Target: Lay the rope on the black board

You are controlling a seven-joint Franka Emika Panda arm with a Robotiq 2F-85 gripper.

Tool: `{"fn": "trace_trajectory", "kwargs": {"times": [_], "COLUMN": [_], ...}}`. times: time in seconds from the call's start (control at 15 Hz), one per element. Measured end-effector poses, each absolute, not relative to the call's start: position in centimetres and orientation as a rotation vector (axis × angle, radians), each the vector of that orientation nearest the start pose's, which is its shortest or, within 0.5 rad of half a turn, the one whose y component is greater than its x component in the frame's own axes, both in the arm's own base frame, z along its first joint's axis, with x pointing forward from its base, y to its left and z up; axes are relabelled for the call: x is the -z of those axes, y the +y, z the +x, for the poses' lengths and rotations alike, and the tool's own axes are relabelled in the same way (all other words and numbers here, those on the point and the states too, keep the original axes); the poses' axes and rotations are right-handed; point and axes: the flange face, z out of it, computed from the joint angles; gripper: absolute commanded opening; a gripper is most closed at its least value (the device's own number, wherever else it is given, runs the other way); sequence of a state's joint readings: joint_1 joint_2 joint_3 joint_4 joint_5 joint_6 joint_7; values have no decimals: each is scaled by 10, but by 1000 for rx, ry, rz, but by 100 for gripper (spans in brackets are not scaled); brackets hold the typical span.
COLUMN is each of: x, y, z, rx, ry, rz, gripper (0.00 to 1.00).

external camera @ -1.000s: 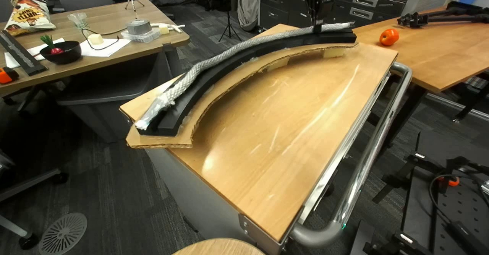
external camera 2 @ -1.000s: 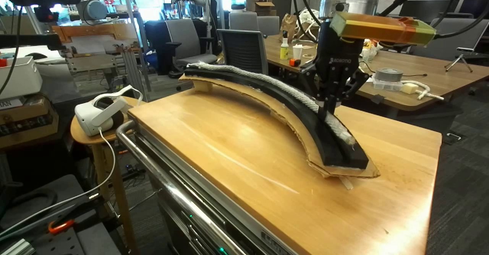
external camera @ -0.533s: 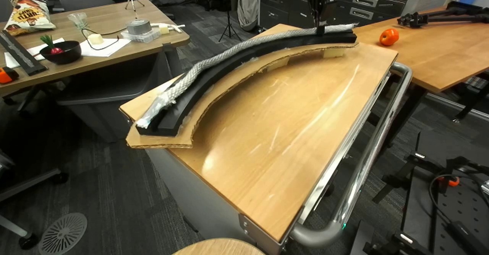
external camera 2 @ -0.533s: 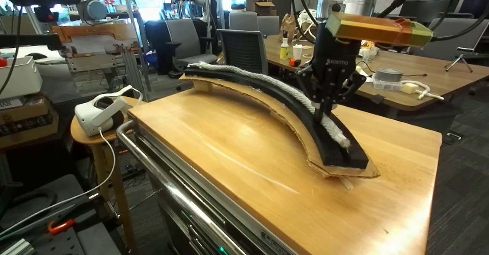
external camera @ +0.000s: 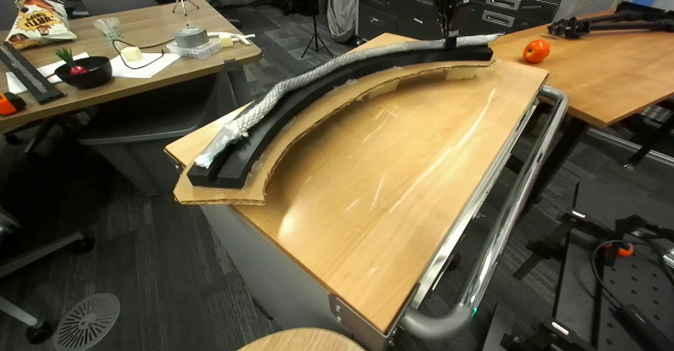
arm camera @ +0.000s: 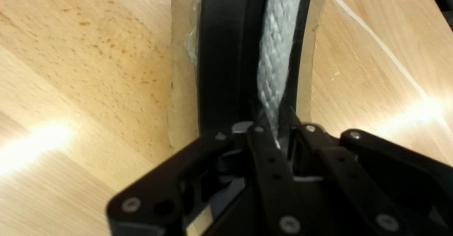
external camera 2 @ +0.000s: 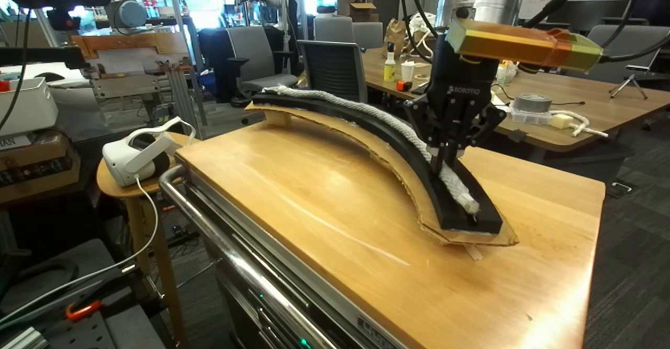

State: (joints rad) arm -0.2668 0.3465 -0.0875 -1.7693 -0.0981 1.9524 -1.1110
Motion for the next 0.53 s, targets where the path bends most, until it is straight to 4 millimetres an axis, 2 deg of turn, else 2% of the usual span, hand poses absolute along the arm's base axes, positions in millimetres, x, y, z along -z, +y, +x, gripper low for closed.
{"fn": "trace_trajectory", "kwargs": {"times": [0.07, 0.13, 0.2, 0.53], "x": [-355, -354, -354, -355], "y": [-220, -221, -221, -219], "z": [585, 584, 584, 585], "rx": [-313, -314, -315, -299], "ry": [-1211, -1209, -1208, -1210], "rz": [-2858, -2859, -2859, -2857], "gripper": [38, 38, 44, 83]}}
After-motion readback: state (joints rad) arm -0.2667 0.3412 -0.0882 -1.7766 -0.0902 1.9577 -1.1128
